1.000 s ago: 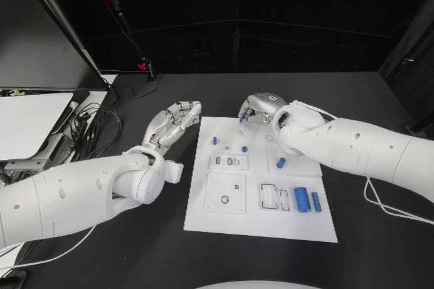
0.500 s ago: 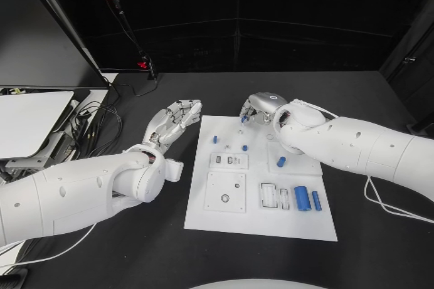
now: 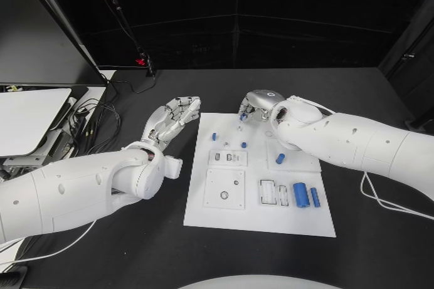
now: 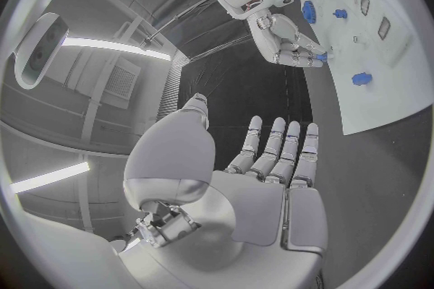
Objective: Assemble the parts on the task board
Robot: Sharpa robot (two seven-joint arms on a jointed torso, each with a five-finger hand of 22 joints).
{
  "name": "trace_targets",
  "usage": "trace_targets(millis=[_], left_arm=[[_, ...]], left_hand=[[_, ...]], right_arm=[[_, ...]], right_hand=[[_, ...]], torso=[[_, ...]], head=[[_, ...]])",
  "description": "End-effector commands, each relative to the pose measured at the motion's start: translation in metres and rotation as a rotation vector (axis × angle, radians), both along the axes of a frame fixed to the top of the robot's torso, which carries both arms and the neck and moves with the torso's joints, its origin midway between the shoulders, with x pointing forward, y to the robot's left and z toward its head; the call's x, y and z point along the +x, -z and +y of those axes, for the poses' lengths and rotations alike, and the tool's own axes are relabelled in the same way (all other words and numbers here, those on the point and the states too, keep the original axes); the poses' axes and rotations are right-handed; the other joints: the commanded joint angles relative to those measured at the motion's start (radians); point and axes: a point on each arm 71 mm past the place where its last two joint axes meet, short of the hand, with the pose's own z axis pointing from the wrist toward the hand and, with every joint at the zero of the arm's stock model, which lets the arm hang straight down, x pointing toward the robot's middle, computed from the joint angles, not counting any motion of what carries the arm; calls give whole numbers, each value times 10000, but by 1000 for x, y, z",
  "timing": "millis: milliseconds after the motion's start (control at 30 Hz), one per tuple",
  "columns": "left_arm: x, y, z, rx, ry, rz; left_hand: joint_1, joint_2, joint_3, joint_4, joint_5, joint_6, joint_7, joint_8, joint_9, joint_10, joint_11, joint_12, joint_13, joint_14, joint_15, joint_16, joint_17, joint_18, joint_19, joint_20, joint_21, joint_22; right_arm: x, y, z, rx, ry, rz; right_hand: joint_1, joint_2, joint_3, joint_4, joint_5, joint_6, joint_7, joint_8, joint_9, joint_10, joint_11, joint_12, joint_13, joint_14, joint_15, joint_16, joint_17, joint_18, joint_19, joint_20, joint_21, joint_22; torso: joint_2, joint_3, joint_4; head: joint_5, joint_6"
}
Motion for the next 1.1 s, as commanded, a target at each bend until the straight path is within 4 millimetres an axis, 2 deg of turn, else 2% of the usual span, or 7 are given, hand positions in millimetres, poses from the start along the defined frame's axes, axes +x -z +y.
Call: trace_targets(millis=[33, 400, 533, 833, 967, 1033, 1100], left_arm=[[-7, -20, 0, -931, 321, -2772], [-7, -20, -1, -920, 322, -2731], [-7, -20, -1, -915, 321, -2714], [-6, -19, 1, -863, 272, -2659], [-6, -19, 1, -852, 265, -2643], [-5, -19, 1, -845, 262, -2631], [-5, -19, 1, -844, 267, -2622]], left_hand=[[6, 125, 48, -5, 48, -2, 1570, -59, -11, 60, -19, 52, -3, 60, -6, 54, 11, 100, -63, 1, 30, 12], [34, 189, 59, -7, 80, -13, 1570, -68, -12, 57, -19, 56, -3, 59, -6, 58, 11, 96, -75, 4, 31, 11], [44, 207, 60, -8, 85, -15, 1570, -70, -12, 56, -20, 58, -3, 59, -6, 60, 11, 94, -78, 4, 33, 11], [74, 269, 64, -11, 103, -22, 1570, -77, -12, 52, -20, 63, -4, 60, -5, 66, 12, 91, -80, 5, 42, 15], [76, 272, 64, -11, 105, -23, 1570, -78, -12, 51, -20, 63, -4, 60, -5, 67, 12, 91, -80, 5, 42, 15], [81, 282, 64, -11, 109, -25, 1570, -80, -13, 49, -19, 63, -4, 61, -5, 68, 12, 89, -83, 7, 42, 15], [81, 282, 64, -11, 109, -25, 1570, -80, -13, 49, -19, 63, -4, 61, -5, 68, 12, 89, -83, 7, 42, 15]], right_arm=[[1, 0, 2, -187, 87, 59], [4, 2, 3, -421, 457, 217], [4, 3, 4, -479, 445, 291], [3, 0, 5, -124, 187, -32], [1, -4, 2, 379, 73, -381], [1, -7, -2, 873, 45, -674], [0, -10, -6, 1298, 71, -848]], right_hand=[[102, -17, 23, 70, 38, -35, 74, -59, -1, 10, 60, -84, 6, 572, 74, -6, -2, -74, 689, 36, 55, 1980], [117, -120, -11, 189, 36, -274, 60, -313, -23, -285, 131, -233, -5, 557, 138, -18, -74, -62, 659, 93, 30, 1930], [-73, -304, -168, 370, 33, -612, -142, -562, -37, -752, 301, -232, -5, 530, 257, -47, -213, -45, 609, 169, -9, 1847], [-1943, -1285, -611, 802, 34, -1918, -531, -1202, -23, -1509, 536, -182, 37, 359, 420, -202, -890, 116, 226, 388, -323, 1199], [-3188, -2291, 791, 788, 43, -2219, -469, -1161, 15, -1675, 511, -116, 59, 301, 410, -250, -1090, 169, 96, 417, -454, 962], [-3584, -2521, 1320, 840, 34, -2301, -427, -1151, 19, -1712, 492, -97, 64, 303, 365, -250, -1093, 192, 64, 366, -491, 894], [-3700, -2478, 1437, 829, 33, -2276, -347, -1132, 28, -1667, 495, -62, 74, 304, 372, -250, -1096, 209, 27, 358, -526, 824]], torso=[[-4, -3, -1], [-8, -6, 4], [-16, -6, 3], [-21, -11, -14], [-13, -6, 2], [-21, -6, -17], [-24, -12, -15]], head=[[0, -3], [22, -34], [36, -49], [51, -76], [39, -63], [19, -57], [-5, -22]])
